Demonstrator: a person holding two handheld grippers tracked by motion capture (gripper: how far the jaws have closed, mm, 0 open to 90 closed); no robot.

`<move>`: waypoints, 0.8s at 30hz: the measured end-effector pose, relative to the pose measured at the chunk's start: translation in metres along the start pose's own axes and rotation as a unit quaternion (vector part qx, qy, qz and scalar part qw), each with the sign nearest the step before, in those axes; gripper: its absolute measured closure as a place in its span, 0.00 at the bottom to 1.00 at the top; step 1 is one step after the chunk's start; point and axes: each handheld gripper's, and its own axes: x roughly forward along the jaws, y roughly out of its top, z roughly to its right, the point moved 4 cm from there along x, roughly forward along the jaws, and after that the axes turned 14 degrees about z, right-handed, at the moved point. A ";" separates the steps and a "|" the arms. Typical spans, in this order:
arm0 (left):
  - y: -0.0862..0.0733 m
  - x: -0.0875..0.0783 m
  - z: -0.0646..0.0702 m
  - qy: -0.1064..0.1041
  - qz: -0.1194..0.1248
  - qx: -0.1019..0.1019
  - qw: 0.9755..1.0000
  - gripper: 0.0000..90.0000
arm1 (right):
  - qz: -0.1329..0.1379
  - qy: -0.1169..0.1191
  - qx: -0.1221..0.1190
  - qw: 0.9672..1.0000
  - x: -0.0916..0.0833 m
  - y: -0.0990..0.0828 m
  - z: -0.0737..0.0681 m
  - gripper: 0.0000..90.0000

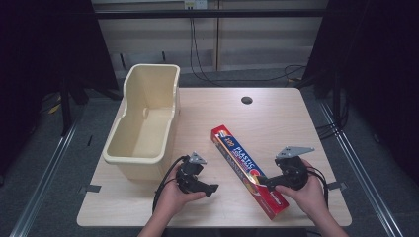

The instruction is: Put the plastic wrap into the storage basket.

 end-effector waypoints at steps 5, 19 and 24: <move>0.000 0.000 0.000 0.002 0.000 0.001 1.000 0.11 | -0.004 0.002 0.013 1.000 0.011 0.004 -0.006 0.07; -0.001 -0.001 -0.002 0.001 -0.005 0.005 1.000 0.11 | -0.009 -0.014 0.024 1.000 0.037 0.010 -0.015 0.08; -0.001 -0.001 -0.002 0.002 -0.003 0.004 1.000 0.11 | -0.017 -0.019 0.027 0.999 0.044 0.009 -0.017 0.10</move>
